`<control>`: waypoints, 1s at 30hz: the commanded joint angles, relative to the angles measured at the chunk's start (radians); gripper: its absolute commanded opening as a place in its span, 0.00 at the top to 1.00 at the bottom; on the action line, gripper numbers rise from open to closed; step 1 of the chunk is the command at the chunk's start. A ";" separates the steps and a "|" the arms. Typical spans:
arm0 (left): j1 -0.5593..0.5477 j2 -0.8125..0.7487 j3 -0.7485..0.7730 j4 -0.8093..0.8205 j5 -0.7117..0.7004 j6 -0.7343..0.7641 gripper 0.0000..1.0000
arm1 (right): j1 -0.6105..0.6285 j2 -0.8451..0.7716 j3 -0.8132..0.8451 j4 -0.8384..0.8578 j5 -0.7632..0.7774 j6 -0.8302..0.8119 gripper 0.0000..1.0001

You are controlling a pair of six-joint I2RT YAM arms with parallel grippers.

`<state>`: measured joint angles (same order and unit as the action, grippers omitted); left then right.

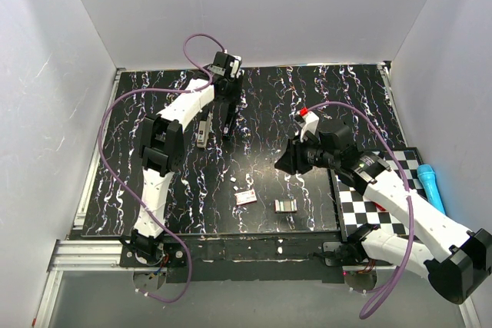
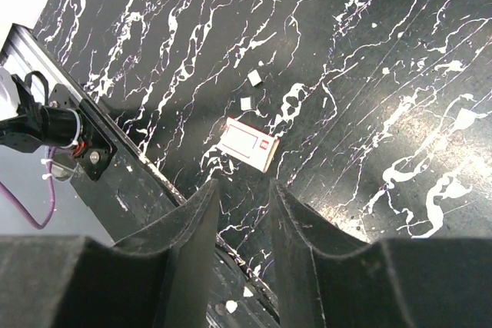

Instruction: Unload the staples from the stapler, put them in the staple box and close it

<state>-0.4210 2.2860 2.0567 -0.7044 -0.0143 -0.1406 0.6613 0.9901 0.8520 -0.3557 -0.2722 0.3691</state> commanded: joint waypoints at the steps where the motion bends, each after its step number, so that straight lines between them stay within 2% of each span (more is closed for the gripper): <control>1: 0.005 -0.008 -0.018 0.059 0.014 0.004 0.50 | -0.003 -0.005 -0.011 0.054 -0.016 0.010 0.58; 6: 0.005 -0.017 -0.032 0.077 0.007 0.004 0.45 | -0.003 -0.007 -0.016 0.054 -0.018 0.013 0.52; 10: 0.005 -0.106 -0.090 0.131 0.014 0.001 0.43 | -0.002 -0.018 -0.011 0.046 -0.016 0.011 0.51; 18: -0.005 -0.397 -0.331 0.249 0.180 0.015 0.39 | -0.002 -0.004 0.019 0.003 -0.019 0.001 0.49; 24: -0.021 -0.618 -0.526 0.279 0.269 0.030 0.39 | -0.002 0.007 0.041 -0.055 0.001 -0.025 0.48; 30: -0.042 -0.830 -0.699 0.250 0.284 0.007 0.39 | 0.004 0.035 0.061 -0.117 0.033 -0.061 0.44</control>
<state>-0.4484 1.5684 1.4628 -0.4316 0.2310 -0.1265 0.6613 1.0111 0.8635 -0.4297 -0.2584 0.3435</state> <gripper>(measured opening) 0.609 0.550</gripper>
